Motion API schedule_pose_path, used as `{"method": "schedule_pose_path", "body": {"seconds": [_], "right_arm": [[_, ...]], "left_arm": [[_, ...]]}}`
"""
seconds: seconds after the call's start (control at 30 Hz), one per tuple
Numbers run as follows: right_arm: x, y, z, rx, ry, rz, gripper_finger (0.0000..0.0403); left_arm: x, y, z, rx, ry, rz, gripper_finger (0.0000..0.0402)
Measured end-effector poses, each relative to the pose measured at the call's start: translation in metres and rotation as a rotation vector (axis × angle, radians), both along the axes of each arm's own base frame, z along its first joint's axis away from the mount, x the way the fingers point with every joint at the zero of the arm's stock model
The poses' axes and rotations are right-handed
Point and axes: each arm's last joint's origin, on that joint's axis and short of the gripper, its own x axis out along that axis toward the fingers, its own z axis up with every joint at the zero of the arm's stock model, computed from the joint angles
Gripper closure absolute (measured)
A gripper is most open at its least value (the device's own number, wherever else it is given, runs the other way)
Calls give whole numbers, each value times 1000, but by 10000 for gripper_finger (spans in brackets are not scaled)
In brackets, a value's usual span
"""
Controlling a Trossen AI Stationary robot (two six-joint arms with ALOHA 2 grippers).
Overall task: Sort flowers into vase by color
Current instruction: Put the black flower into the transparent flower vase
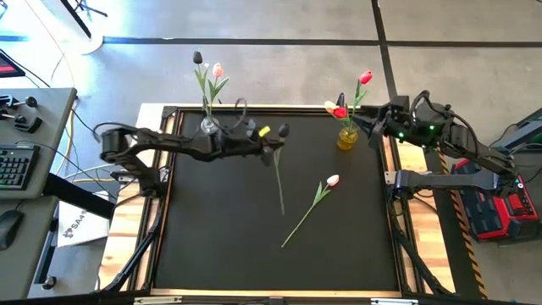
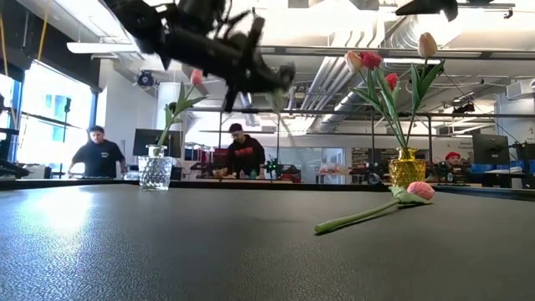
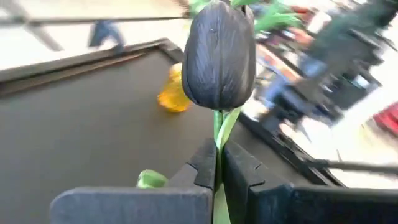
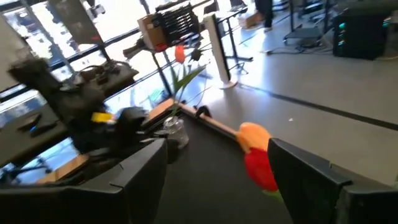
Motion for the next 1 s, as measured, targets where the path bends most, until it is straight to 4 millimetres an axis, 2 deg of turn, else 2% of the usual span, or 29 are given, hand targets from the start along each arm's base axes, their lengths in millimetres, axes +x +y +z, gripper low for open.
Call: {"method": "schedule_pose_path", "body": {"seconds": [0.13,0.23,0.47,0.67,0.87,1.0], "right_arm": [[0,-1,2,-16,-18,-50,136],[0,-2,4,-18,-38,-59,136],[0,-2,7,27,-105,-69,136],[4,-3,5,62,-112,-77,136],[17,-7,1,78,-73,-86,136],[27,-10,-3,85,-42,-87,136]], "left_arm": [[-14,-3,34,186,-58,-114,401],[-28,-6,59,344,-95,-129,401],[-69,-10,108,593,-104,45,401],[-111,-7,129,680,13,171,401],[-154,-1,142,718,115,296,402],[-176,4,144,740,201,366,402]]}}
